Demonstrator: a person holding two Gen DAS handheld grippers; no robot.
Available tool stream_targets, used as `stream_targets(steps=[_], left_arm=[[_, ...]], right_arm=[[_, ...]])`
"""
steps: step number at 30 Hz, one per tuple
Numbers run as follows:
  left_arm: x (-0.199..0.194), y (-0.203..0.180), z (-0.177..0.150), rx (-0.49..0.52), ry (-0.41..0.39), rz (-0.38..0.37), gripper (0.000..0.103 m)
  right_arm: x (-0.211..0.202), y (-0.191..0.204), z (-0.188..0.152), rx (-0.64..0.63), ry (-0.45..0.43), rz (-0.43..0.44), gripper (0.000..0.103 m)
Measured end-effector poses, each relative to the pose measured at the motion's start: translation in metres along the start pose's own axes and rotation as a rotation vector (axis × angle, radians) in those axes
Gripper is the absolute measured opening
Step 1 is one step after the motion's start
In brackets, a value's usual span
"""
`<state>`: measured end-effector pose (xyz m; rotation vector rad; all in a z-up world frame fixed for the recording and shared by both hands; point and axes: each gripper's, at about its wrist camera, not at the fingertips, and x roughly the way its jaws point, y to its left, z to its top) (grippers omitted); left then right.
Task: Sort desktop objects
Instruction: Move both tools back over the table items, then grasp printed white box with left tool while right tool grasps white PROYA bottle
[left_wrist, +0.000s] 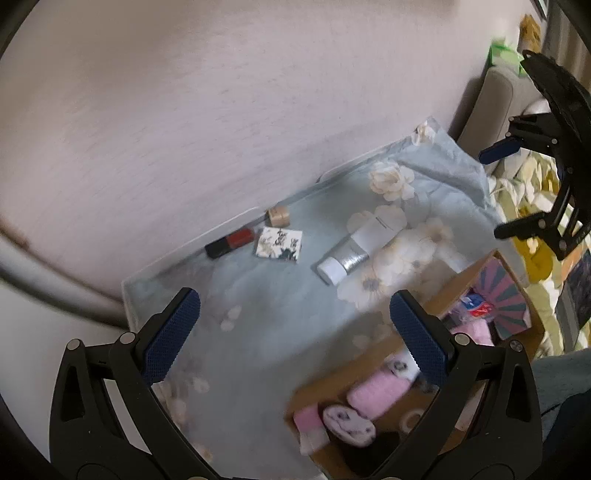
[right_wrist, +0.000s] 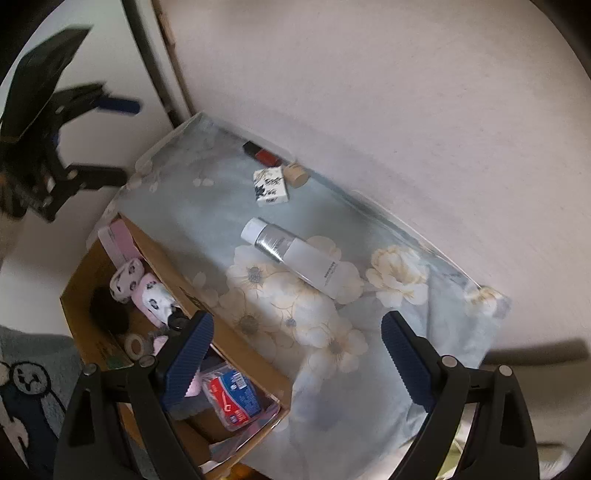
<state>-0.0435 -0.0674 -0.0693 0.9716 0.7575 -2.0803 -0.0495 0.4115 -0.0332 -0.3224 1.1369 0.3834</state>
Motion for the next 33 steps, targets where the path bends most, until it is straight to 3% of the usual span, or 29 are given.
stream_targets(steps=[5,9,13,17,23,28,33], left_arm=[[0.054,0.001,0.020,0.034,0.029,-0.007,0.103],[0.105,0.009,0.025,0.059,0.017,0.040,0.101],[0.152,0.025,0.026,0.019,0.050,-0.014,0.100],[0.190,0.030,0.023,0.006,0.089,-0.040,0.099],[0.214,0.032,0.020,-0.013,0.103,-0.035,0.095],[0.218,0.029,0.015,-0.014,0.092,-0.046,0.093],[0.226,0.023,0.010,-0.001,0.106,-0.055,0.083]], right_arm=[[0.039,-0.003,0.011,-0.125,-0.021,0.052,0.091],[0.080,0.001,0.018,-0.299,-0.048,0.030,0.091],[0.122,0.003,0.026,-0.443,-0.040,0.106,0.091],[0.150,0.004,0.033,-0.517,-0.051,0.152,0.090],[0.171,-0.001,0.038,-0.552,-0.075,0.199,0.090],[0.177,0.001,0.039,-0.603,-0.091,0.228,0.081],[0.182,0.006,0.038,-0.649,-0.086,0.264,0.062]])
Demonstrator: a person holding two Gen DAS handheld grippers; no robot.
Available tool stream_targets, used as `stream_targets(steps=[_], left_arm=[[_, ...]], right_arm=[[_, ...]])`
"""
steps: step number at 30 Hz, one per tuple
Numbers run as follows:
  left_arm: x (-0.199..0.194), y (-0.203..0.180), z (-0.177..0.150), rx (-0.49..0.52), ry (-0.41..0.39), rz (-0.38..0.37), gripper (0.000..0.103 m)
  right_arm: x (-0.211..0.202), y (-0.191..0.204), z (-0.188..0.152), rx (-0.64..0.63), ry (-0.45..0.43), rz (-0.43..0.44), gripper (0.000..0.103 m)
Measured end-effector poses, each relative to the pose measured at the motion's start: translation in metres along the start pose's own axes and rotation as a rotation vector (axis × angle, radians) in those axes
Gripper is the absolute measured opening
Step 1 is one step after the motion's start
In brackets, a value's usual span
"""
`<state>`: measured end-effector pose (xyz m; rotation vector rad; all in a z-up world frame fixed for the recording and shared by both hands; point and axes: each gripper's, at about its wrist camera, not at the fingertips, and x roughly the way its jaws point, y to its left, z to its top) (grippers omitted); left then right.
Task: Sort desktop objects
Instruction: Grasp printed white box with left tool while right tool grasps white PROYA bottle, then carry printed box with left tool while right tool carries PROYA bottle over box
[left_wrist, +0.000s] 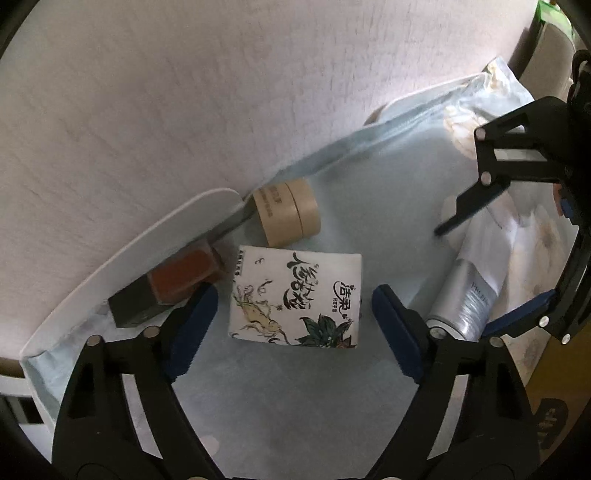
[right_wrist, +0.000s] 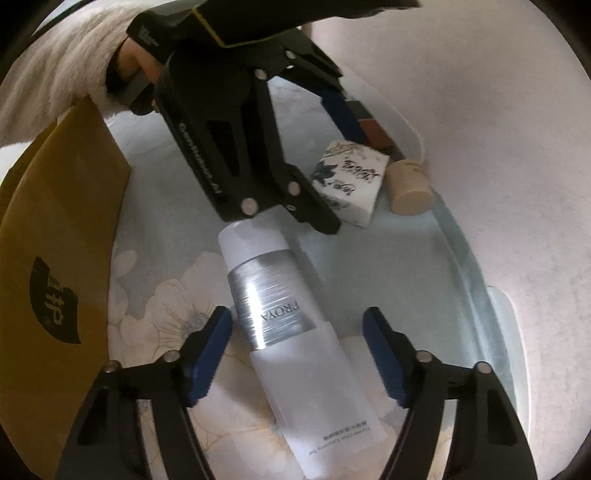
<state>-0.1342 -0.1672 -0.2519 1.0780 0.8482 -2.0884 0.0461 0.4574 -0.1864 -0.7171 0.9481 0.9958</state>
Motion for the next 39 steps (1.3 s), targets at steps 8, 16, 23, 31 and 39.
stream_targets(steps=[8,16,23,31,39], left_arm=[[-0.005,-0.003,0.000,0.006,-0.023,-0.027,0.060],[-0.019,0.000,0.003,0.014,-0.021,-0.026,0.060],[-0.057,0.000,0.003,-0.006,-0.047,-0.015,0.060],[-0.133,-0.006,-0.003,-0.023,-0.072,0.011,0.060],[-0.226,-0.032,-0.028,-0.024,-0.128,0.052,0.060]], right_arm=[[-0.002,0.007,0.007,-0.054,-0.008,0.015,0.043],[-0.014,0.015,0.009,-0.054,0.001,0.038,0.041],[-0.047,0.020,0.013,-0.028,-0.013,0.022,0.041],[-0.120,0.048,0.033,-0.035,-0.039,-0.005,0.041],[-0.201,0.076,0.037,-0.085,-0.064,-0.027,0.041]])
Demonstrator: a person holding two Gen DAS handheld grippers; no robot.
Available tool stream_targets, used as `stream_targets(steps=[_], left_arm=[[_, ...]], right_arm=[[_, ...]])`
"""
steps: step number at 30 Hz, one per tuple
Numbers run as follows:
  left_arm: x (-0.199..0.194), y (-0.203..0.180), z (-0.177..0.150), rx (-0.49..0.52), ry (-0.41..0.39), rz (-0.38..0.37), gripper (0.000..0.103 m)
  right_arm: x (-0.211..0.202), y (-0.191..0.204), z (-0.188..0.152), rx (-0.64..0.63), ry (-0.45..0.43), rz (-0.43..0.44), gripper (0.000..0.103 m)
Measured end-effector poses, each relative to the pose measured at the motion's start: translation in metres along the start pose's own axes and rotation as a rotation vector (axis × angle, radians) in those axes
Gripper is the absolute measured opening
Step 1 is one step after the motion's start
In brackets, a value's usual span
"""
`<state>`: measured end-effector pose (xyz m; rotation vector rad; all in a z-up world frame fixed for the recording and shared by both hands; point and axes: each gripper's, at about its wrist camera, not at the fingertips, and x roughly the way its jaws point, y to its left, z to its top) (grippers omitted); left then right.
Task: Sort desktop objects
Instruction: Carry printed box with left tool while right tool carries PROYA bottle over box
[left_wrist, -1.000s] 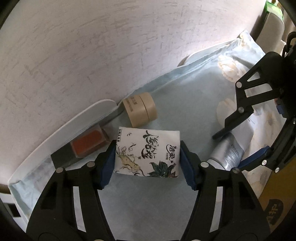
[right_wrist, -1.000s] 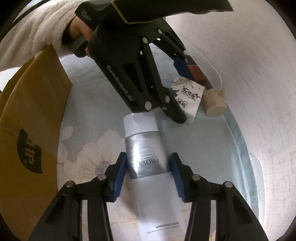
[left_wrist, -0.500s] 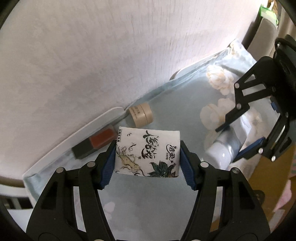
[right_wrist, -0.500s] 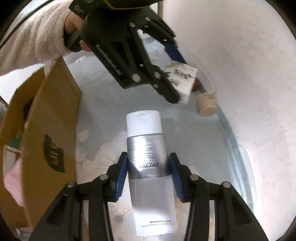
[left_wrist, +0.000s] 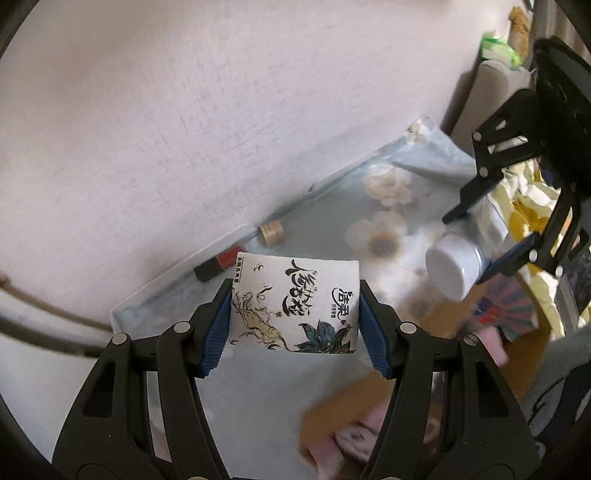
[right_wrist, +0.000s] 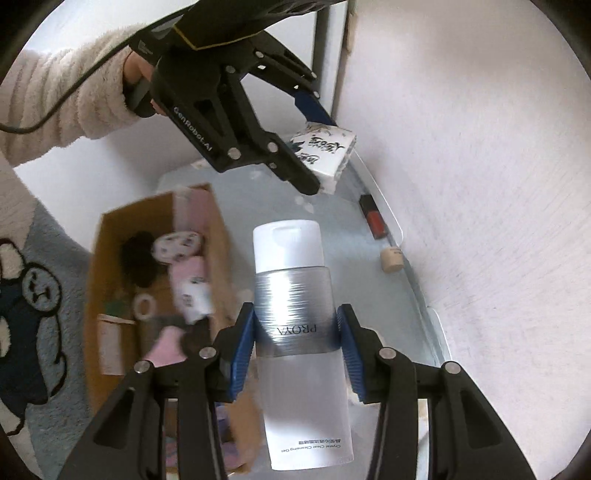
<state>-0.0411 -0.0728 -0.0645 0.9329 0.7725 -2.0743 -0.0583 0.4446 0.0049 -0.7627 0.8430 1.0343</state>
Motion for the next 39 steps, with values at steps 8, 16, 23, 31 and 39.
stream_targets(steps=[8,16,23,31,39], left_arm=[[-0.042,-0.043,-0.034,0.053,0.054,-0.006,0.060],[-0.030,-0.072,-0.070,0.018,0.101,-0.051,0.060],[-0.003,-0.091,-0.105,0.026,0.146,-0.035,0.060],[0.017,-0.101,-0.121,0.002,0.157,-0.013,0.060],[0.019,-0.100,-0.123,-0.023,0.163,0.006,0.060]], right_arm=[[-0.025,0.045,0.001,0.010,0.018,0.041,0.041],[-0.001,0.084,-0.011,0.018,0.070,0.109,0.041],[0.025,0.100,-0.031,0.046,0.122,0.128,0.041],[0.044,0.106,-0.039,0.002,0.165,0.113,0.041],[0.057,0.101,-0.043,-0.007,0.213,0.121,0.042]])
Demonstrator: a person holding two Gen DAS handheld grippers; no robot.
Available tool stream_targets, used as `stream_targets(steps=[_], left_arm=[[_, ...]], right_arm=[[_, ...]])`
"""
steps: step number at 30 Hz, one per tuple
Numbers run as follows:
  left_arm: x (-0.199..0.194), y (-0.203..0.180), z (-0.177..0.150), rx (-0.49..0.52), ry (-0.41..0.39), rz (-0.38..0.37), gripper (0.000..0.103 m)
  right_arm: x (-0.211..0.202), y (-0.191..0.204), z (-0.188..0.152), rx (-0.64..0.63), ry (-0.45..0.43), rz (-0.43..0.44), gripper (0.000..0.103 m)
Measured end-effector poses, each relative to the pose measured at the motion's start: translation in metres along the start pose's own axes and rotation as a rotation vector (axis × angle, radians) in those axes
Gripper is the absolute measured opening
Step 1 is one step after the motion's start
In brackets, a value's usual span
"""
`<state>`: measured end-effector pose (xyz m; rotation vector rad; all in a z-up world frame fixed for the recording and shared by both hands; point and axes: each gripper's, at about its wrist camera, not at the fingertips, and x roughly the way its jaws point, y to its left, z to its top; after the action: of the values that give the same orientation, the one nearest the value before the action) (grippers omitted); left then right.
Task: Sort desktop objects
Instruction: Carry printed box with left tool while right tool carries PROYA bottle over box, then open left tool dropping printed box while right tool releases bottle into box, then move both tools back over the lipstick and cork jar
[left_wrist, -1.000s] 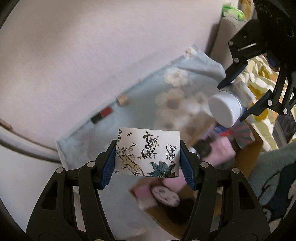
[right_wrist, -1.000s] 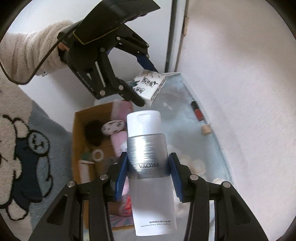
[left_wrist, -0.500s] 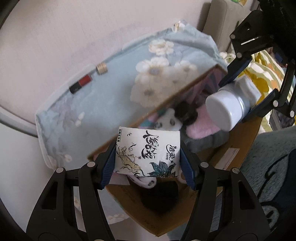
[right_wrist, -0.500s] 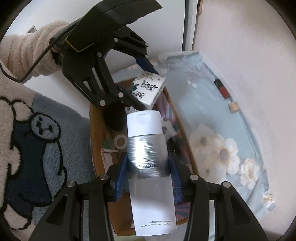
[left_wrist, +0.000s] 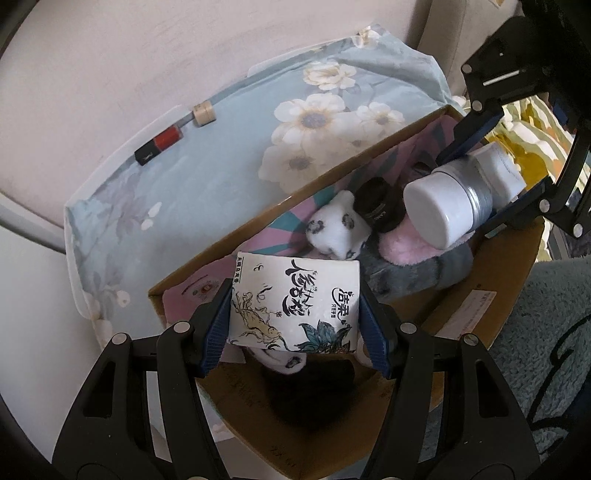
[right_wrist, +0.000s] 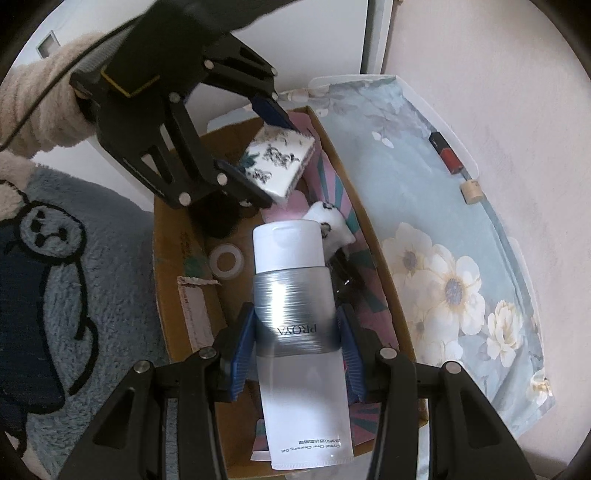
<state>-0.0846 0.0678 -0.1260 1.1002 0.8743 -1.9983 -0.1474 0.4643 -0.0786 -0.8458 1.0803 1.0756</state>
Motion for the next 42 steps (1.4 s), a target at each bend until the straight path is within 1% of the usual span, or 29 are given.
stream_targets(steps=[1,2,4,5,6,8,10,13,15,23,28,30,31,36,38,40,42], left_arm=[[0.000,0.001,0.000,-0.013,-0.007,-0.002,0.060],[0.000,0.003,0.000,-0.022,-0.007,-0.010,0.062],[0.003,0.005,0.001,-0.043,0.010,-0.025,0.080],[0.003,0.006,0.001,-0.056,0.013,-0.018,0.100],[0.001,0.007,0.000,-0.065,0.002,-0.011,0.103],[-0.003,0.008,0.001,-0.082,-0.018,-0.019,0.103],[-0.005,0.008,0.003,-0.089,-0.013,-0.001,0.103],[-0.009,0.009,0.005,-0.091,-0.024,0.023,0.103],[-0.014,0.010,0.007,-0.098,-0.033,0.027,0.103],[-0.037,0.018,0.014,-0.095,-0.084,0.063,0.103],[-0.049,0.029,0.019,-0.114,-0.113,0.084,0.103],[-0.054,0.038,0.021,-0.139,-0.133,0.092,0.103],[-0.056,0.042,0.021,-0.149,-0.139,0.093,0.103],[-0.068,0.069,0.022,-0.232,-0.182,0.101,0.103],[-0.070,0.081,0.023,-0.264,-0.203,0.098,0.103],[-0.070,0.091,0.026,-0.294,-0.218,0.093,0.103],[-0.069,0.101,0.031,-0.322,-0.235,0.098,0.103]], right_arm=[[0.002,0.000,0.000,0.002,0.013,-0.001,0.042],[0.003,-0.001,0.000,0.011,0.014,-0.011,0.042],[0.001,-0.003,-0.001,0.028,-0.008,0.001,0.050],[-0.001,-0.003,-0.002,0.032,-0.017,0.007,0.064],[-0.004,-0.005,-0.003,0.043,-0.028,0.001,0.080],[-0.007,-0.010,-0.004,0.075,-0.029,-0.008,0.090],[-0.009,-0.017,-0.005,0.119,-0.028,0.003,0.091],[-0.018,-0.022,-0.007,0.159,-0.066,0.017,0.092],[-0.026,-0.024,-0.007,0.178,-0.095,0.018,0.103],[-0.053,-0.038,-0.002,0.238,-0.198,0.047,0.103],[-0.058,-0.047,0.000,0.276,-0.205,0.031,0.103],[-0.058,-0.052,0.001,0.301,-0.184,0.016,0.103],[-0.061,-0.055,0.001,0.314,-0.188,0.004,0.103],[-0.080,-0.066,0.007,0.364,-0.268,-0.082,0.103],[-0.080,-0.073,0.010,0.392,-0.287,-0.100,0.103],[-0.077,-0.080,0.012,0.426,-0.301,-0.098,0.103],[-0.070,-0.089,0.017,0.464,-0.299,-0.103,0.103]])
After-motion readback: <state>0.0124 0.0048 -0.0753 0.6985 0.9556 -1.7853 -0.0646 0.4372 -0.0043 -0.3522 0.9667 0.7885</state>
